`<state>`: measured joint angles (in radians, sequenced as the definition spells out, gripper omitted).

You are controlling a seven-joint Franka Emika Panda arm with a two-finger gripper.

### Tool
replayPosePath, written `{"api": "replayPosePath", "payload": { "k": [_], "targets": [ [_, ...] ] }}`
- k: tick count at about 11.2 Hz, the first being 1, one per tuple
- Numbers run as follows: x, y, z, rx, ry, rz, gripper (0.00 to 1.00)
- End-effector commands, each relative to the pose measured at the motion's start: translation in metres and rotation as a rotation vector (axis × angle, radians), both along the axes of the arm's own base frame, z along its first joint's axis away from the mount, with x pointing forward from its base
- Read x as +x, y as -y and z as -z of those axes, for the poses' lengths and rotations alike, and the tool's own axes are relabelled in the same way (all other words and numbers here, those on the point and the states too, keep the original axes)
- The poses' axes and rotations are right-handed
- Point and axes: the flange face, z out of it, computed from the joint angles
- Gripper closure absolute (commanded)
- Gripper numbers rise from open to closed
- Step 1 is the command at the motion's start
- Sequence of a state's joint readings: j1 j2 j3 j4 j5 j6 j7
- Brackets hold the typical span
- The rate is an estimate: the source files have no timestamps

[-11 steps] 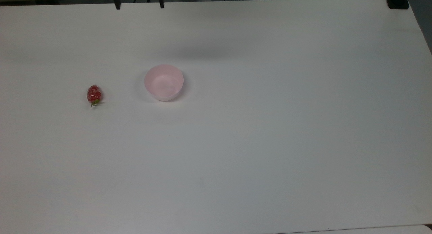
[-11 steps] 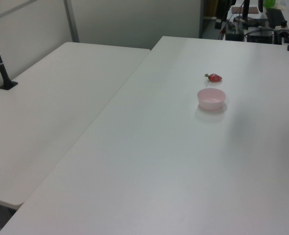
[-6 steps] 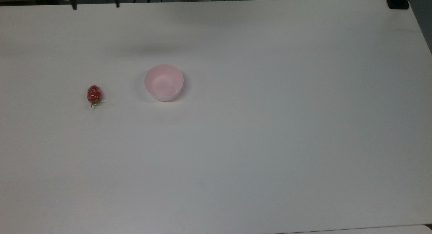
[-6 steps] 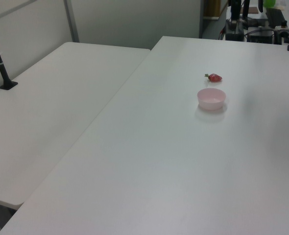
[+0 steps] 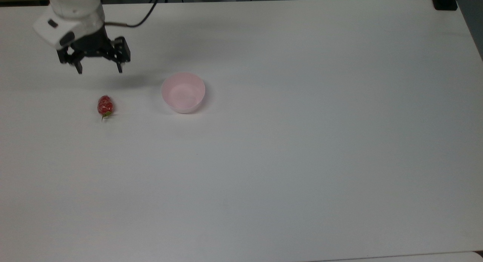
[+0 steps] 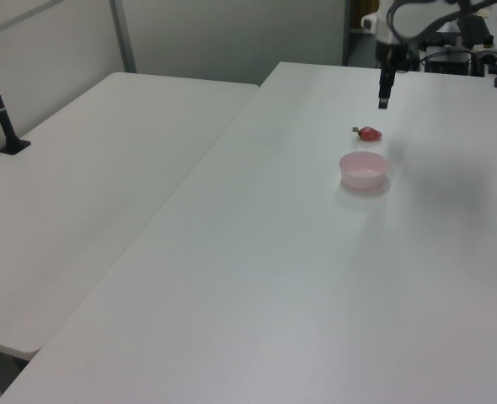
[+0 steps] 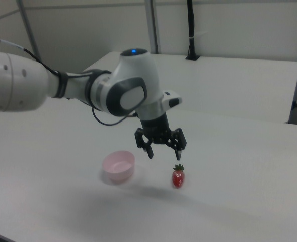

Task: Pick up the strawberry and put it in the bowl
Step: 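Move the open gripper down over the red strawberry, then close the gripper on the strawberry and lift it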

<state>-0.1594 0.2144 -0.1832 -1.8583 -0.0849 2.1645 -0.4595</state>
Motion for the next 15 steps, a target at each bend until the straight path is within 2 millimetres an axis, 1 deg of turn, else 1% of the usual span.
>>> {"api": "replayPosePath", "payload": {
  "k": [1,2,3,4,5,6,7,8,9,12,15],
  "targets": [
    [0.013,0.012,0.036,-0.031,0.029,-0.049,0.02],
    [0.015,0.012,0.046,-0.030,0.018,-0.050,0.03],
    [0.016,0.016,0.057,-0.030,0.011,-0.041,0.06],
    [0.017,0.019,0.068,-0.032,0.012,-0.035,0.07],
    [0.018,0.019,0.082,-0.030,-0.003,-0.033,0.10],
    [0.019,0.023,0.092,-0.032,-0.003,-0.029,0.11],
    [0.021,0.024,0.096,-0.035,0.011,-0.025,0.17],
    [0.022,0.024,0.101,-0.032,0.015,-0.001,0.19],
    [0.024,0.023,0.101,-0.032,0.031,0.031,0.25],
    [0.024,0.026,0.100,-0.002,0.053,0.079,0.54],
    [0.025,0.023,0.098,0.013,0.062,0.087,0.62]
  ]
}}
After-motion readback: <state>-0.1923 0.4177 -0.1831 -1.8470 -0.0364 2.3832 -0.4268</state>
